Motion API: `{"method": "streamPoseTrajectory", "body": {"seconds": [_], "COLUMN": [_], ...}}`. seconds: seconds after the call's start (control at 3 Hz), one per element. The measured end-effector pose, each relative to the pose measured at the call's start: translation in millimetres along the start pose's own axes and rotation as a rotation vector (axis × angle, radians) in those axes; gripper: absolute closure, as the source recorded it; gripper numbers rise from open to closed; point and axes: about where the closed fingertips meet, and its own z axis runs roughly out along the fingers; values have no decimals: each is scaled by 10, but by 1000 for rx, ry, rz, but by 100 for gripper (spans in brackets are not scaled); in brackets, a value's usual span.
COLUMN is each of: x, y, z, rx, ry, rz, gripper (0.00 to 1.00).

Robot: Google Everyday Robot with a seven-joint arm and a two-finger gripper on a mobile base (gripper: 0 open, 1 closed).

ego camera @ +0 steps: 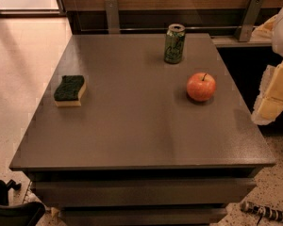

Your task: Pick sponge

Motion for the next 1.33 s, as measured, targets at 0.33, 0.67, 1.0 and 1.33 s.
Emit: {"method": "streamPoseTrajectory", "body": {"seconds": [0.33, 0.67, 1.0, 1.33], "x": [0, -102, -475, -884], "y": [0, 4, 74, 150], "z": [0, 43, 221, 521], "rx": [0, 29, 77, 75], "ry": [0, -41, -155, -288], "rz": [0, 16, 81, 161], "gripper": [0, 0, 0, 0]}}
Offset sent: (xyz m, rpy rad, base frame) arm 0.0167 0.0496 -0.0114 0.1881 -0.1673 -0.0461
